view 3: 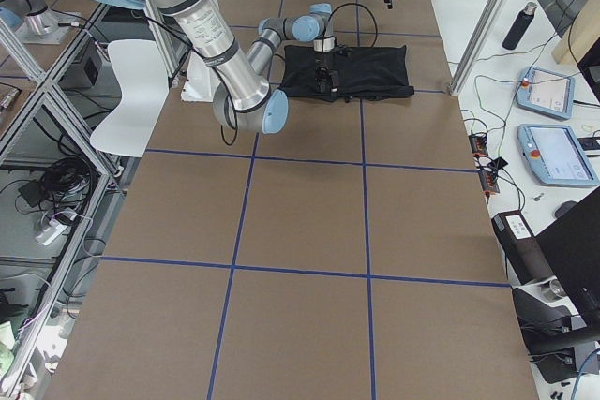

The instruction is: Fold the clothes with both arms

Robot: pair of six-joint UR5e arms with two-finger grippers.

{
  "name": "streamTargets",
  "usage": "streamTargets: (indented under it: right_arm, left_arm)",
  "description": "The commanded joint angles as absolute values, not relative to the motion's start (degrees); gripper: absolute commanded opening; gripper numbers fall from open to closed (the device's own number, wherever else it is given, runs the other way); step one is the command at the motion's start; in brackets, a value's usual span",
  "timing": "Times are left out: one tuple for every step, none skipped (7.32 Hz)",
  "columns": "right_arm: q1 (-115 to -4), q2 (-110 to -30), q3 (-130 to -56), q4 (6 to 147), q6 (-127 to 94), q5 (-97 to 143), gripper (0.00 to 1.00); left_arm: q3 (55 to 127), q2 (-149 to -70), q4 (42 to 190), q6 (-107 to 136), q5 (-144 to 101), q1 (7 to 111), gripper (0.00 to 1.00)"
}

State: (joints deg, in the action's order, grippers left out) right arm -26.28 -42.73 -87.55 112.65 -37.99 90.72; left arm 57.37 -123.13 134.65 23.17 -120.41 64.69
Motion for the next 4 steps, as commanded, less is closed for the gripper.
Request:
streamTargets:
  right_arm:
    - [-26.45,-46.93,-93.33,112.76,-36.13,90.79,0.98]
    - [-25.93,-46.24,-92.82,112.50,-36.47,90.88,0.98]
    - [-25.93,-44.84,-91.94,110.93,-37.52,90.88,0.98]
    - [-25.93,-43.00,-89.06,108.13,-39.70,90.88,0.98]
  left_arm:
    - [57.57,-123.13,134.65,23.20,-120.41,64.77,1.00]
    - [57.66,-123.13,134.65,23.20,-120.41,64.69,1.00]
    - [57.66,-123.13,134.65,23.20,-120.41,64.77,1.00]
    - [57.66,-123.13,134.65,23.20,-120.41,64.78,1.00]
